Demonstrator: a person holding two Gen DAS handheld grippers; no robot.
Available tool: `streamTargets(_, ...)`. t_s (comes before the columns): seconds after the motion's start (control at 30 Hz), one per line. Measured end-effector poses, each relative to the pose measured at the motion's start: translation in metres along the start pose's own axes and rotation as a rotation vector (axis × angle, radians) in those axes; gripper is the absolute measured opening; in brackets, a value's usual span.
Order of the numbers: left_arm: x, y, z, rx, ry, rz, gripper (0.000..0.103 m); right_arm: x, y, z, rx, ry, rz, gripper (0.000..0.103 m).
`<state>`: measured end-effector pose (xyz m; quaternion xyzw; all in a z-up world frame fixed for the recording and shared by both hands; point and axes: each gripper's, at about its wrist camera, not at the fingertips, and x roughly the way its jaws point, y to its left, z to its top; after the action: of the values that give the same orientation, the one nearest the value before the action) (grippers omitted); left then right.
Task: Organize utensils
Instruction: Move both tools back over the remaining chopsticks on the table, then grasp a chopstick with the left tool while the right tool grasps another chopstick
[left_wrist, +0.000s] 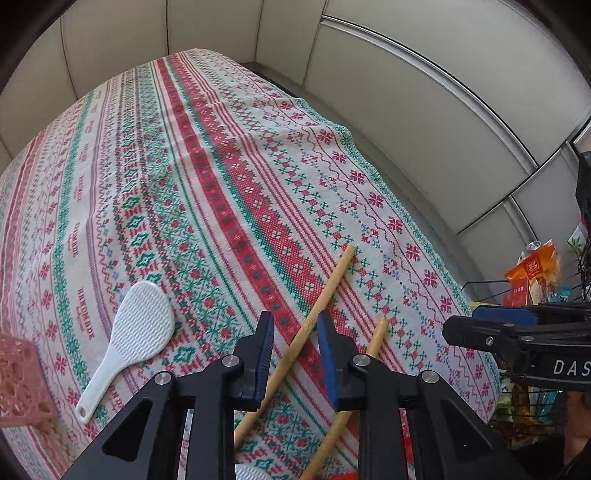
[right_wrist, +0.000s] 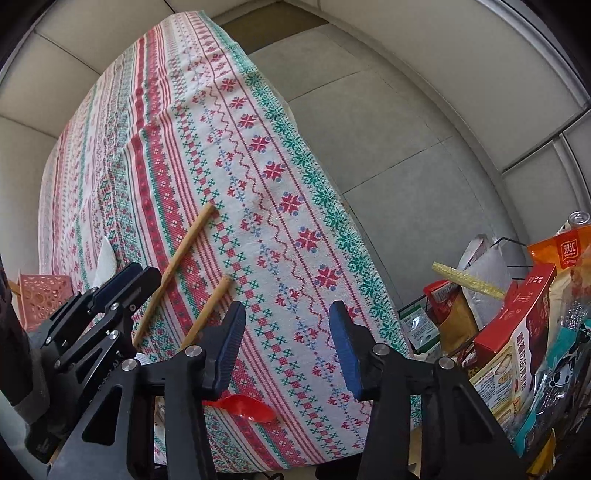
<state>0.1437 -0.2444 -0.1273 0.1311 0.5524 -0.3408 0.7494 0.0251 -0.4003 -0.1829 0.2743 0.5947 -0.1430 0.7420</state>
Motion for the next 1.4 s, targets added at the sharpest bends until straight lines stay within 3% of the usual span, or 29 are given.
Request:
streamTargets(0.23,0.021,-0.018,0.011,0.046,0.015,0.037,0.024,0.002,-0.005,0.002,0.009,0.016,0.028,0.05)
streamTargets(0.3,0.022,-0.02,0.013,0.05,0.017,0.06,0.014,0.003,-0.004,0.002,0.006,0.022,0.036,0.05)
streamTargets(0.5,0.019,-0.008,0.011,0.06,0.026,0.107,0.011,0.006,0.004,0.0,-0.005,0.037,0.053,0.05)
streamTargets(0.7,0.0,0.023,0.001,-0.005,0.021,0.153,0.008,0.011,0.011,-0.002,0.006,0.062,0.1,0.05)
streamTargets(0.97,-0.05,0.05,-0.008,-0.08,-0.087,0.157,0.008,0.025,0.024,-0.004,0.029,0.123,0.203,0.05)
streamTargets(1.07,-0.064,0.054,-0.008,-0.085,-0.122,0.171,0.008,0.036,0.034,-0.005,0.038,0.169,0.245,0.045)
streamTargets(1.23,-0.089,0.055,-0.013,-0.085,-0.18,0.202,0.008,0.054,0.049,-0.005,0.044,0.215,0.239,0.036)
streamTargets(1.33,-0.101,0.058,-0.016,-0.085,-0.21,0.227,0.008,0.054,0.06,-0.004,0.035,0.194,0.223,0.031)
streamTargets(1.4,-0.107,0.059,-0.018,-0.087,-0.227,0.24,0.008,0.054,0.066,-0.004,0.027,0.176,0.195,0.02)
